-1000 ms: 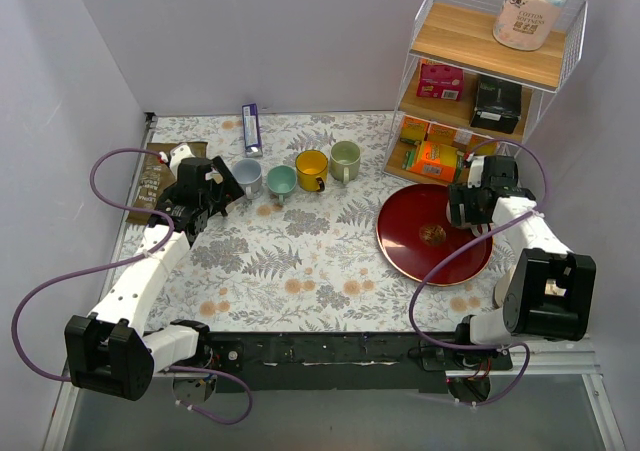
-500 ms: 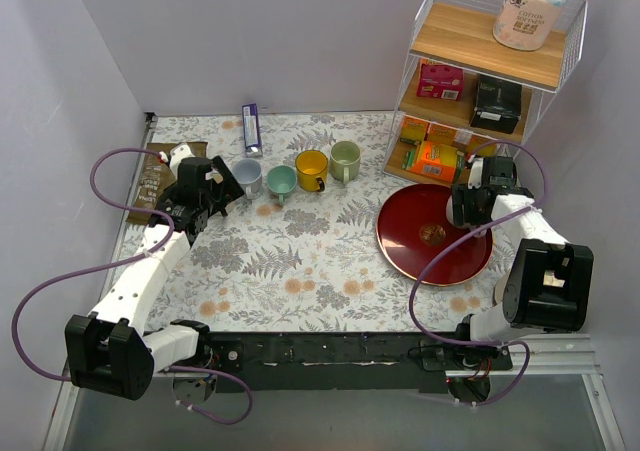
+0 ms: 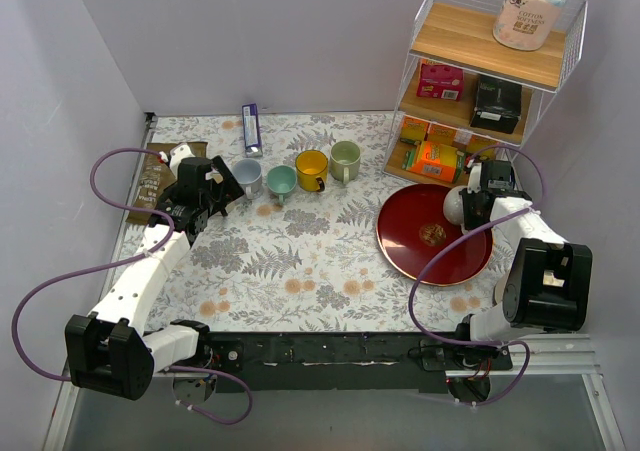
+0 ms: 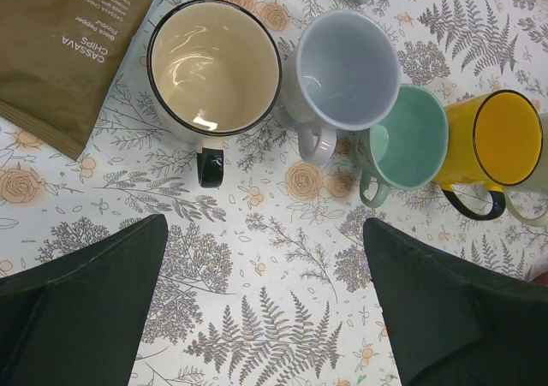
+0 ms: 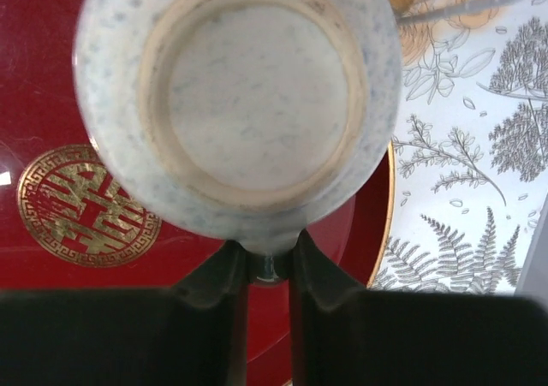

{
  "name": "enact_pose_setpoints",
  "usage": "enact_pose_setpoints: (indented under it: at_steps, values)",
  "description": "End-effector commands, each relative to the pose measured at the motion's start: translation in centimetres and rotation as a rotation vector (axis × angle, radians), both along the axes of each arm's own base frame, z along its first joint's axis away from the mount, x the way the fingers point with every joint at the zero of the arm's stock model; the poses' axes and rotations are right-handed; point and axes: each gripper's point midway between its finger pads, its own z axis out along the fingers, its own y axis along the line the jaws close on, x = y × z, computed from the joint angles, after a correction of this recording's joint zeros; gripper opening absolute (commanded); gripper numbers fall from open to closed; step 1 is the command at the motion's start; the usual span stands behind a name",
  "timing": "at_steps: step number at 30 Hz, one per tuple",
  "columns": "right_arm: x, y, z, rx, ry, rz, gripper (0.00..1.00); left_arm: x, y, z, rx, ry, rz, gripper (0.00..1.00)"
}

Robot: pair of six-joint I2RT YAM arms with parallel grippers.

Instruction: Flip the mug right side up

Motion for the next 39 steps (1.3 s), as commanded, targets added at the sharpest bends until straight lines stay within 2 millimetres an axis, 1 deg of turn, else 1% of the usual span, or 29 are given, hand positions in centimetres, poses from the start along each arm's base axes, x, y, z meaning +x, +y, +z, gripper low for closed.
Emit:
enact_pose_setpoints:
  at_steps: [1,2,5,8,11,12,14,15,16,18,19,21,22,23,24,25,27,28,29,30,31,32,33,34,35,36,37,38,39]
  values:
    - [0.6,-0.9,0.3,-0.032,-0.032,-0.030,0.09,0.6,0.2,1.4,-0.001,-0.044,0.003,0.98]
    - [0.6,-0.9,0.3,-0.035,-0.032,-0.032,0.02,0.6,0.2,1.4,-0.001,-0.044,0.005,0.98]
    - [0.6,-1.0,0.6,-0.037,-0.038,-0.038,0.01,0.5,0.2,1.5,-0.002,-0.045,0.003,0.98]
    - [0.7,-0.4,1.3,-0.008,-0.053,-0.027,0.01,0.6,0.1,1.8,-0.010,-0.054,0.000,0.98]
    - [0.9,1.6,2.4,0.094,-0.090,0.007,0.01,0.5,-0.1,1.9,-0.018,-0.054,-0.004,0.98]
    - [1.0,3.0,3.0,0.158,-0.105,0.033,0.01,0.5,-0.2,2.1,-0.023,-0.056,-0.008,0.98]
    - [1.0,4.8,4.3,0.245,-0.137,0.047,0.01,0.5,-0.4,2.3,-0.035,-0.059,-0.011,0.98]
    - [0.9,6.2,4.8,0.301,-0.146,0.076,0.01,0.4,-0.6,2.4,-0.043,-0.060,-0.017,0.98]
    - [0.8,7.3,5.9,0.337,-0.172,0.085,0.01,0.5,-0.6,2.7,-0.049,-0.066,-0.016,0.98]
    - [0.5,9.0,7.2,0.397,-0.205,0.111,0.01,0.5,-0.7,3.0,-0.056,-0.068,-0.019,0.98]
    - [0.5,9.9,8.7,0.427,-0.254,0.121,0.01,0.6,-0.9,3.3,-0.064,-0.072,-0.021,0.98]
    - [0.2,11.0,10.4,0.482,-0.298,0.136,0.01,0.8,-1.2,4.6,-0.078,-0.098,-0.033,0.98]
    - [0.2,11.7,12.1,0.524,-0.344,0.135,0.01,0.9,-1.6,5.0,-0.093,-0.104,-0.053,0.98]
    - [0.0,12.3,12.9,0.559,-0.364,0.151,0.01,1.2,-1.9,6.0,-0.103,-0.124,-0.068,0.98]
    - [-0.3,13.4,14.0,0.629,-0.376,0.171,0.01,1.3,-2.4,6.4,-0.114,-0.134,-0.090,0.98]
    - [-0.3,14.1,15.7,0.661,-0.427,0.198,0.01,1.4,-3.0,6.9,-0.131,-0.145,-0.123,0.98]
    - [-0.8,15.7,17.4,0.768,-0.445,0.220,0.01,1.5,-5.4,7.9,-0.196,-0.179,-0.243,0.98]
    - [-0.5,16.3,19.0,0.798,-0.498,0.244,0.01,1.3,-6.8,8.3,-0.237,-0.190,-0.317,0.98]
    - [-0.4,16.6,19.9,0.827,-0.525,0.247,0.01,0.9,-9.2,9.6,-0.308,-0.228,-0.443,0.98]
    - [-1.0,18.2,20.7,0.898,-0.515,0.263,0.01,0.5,-10.4,9.8,-0.354,-0.235,-0.503,0.98]
    - [-0.9,19.3,22.5,0.931,-0.565,0.310,0.01,0.1,-11.6,10.3,-0.393,-0.250,-0.573,0.98]
    - [-0.9,20.0,23.4,0.959,-0.586,0.329,0.01,-0.8,-13.7,11.4,-0.457,-0.274,-0.712,0.98]
    - [-1.1,20.8,24.3,1.007,-0.587,0.326,0.01,-1.3,-14.8,12.1,-0.494,-0.284,-0.769,0.98]
    - [-1.3,22.4,25.8,1.042,-0.615,0.383,0.01,-1.9,-15.7,12.8,-0.521,-0.296,-0.833,0.98]
    - [-1.5,23.3,26.7,1.065,-0.625,0.404,0.01,-2.7,-17.0,14.0,-0.547,-0.327,-0.922,0.98]
    - [-1.8,25.1,27.4,1.108,-0.612,0.444,0.01,-3.0,-17.7,14.6,-0.568,-0.334,-0.958,0.98]
    - [-2.0,26.0,28.6,1.127,-0.623,0.468,0.01,-3.2,-18.2,15.3,-0.579,-0.347,-0.993,0.98]
    - [-2.1,26.8,29.2,1.143,-0.626,0.486,0.01,-3.5,-19.0,16.3,-0.586,-0.383,-1.043,0.98]
    - [-2.0,27.9,29.2,1.164,-0.609,0.498,0.01,-3.7,-19.5,16.3,-0.602,-0.374,-1.081,0.98]
